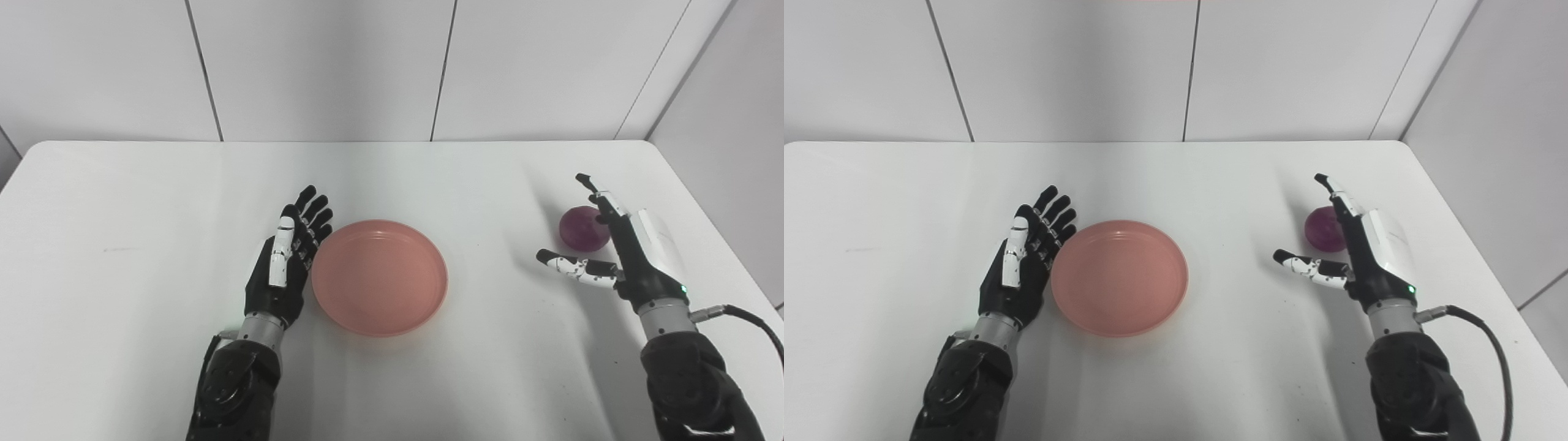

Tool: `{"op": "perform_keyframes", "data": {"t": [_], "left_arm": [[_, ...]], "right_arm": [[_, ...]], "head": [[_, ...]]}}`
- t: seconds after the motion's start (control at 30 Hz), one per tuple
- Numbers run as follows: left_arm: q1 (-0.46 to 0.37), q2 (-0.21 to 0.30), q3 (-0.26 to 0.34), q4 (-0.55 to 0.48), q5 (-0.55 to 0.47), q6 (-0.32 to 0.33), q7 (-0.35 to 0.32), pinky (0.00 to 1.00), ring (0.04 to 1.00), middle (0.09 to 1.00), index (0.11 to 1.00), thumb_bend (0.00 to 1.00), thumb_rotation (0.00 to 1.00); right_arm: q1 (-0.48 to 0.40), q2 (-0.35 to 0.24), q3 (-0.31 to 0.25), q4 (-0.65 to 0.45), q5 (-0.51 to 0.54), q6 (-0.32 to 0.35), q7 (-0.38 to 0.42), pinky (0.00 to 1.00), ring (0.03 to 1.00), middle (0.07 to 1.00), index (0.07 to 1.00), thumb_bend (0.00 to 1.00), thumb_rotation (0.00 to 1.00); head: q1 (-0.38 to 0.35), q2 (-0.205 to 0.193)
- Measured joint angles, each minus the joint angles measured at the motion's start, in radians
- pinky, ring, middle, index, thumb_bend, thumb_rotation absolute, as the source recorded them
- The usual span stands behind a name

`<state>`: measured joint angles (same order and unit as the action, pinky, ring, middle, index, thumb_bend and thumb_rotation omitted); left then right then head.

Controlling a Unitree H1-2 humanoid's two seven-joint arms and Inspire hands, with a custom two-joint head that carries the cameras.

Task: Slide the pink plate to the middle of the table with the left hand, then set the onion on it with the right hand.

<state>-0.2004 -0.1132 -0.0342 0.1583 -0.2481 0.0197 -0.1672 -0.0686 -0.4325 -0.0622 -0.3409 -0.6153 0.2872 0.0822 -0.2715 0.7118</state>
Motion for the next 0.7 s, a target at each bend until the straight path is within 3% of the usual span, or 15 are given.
{"op": "perform_keyframes", "data": {"t": [0.7], "left_arm": [[0.0,0.005,-0.001,0.002,-0.006,0.001,-0.006,0.95,0.94,0.942,0.922,0.47,1.0]], "right_arm": [[-0.046,-0.058,-0.019,0.126,-0.045,-0.05,-0.077,0.74,0.863,0.908,0.918,0.97,0.31]], "head": [[-0.015,-0.014]]}}
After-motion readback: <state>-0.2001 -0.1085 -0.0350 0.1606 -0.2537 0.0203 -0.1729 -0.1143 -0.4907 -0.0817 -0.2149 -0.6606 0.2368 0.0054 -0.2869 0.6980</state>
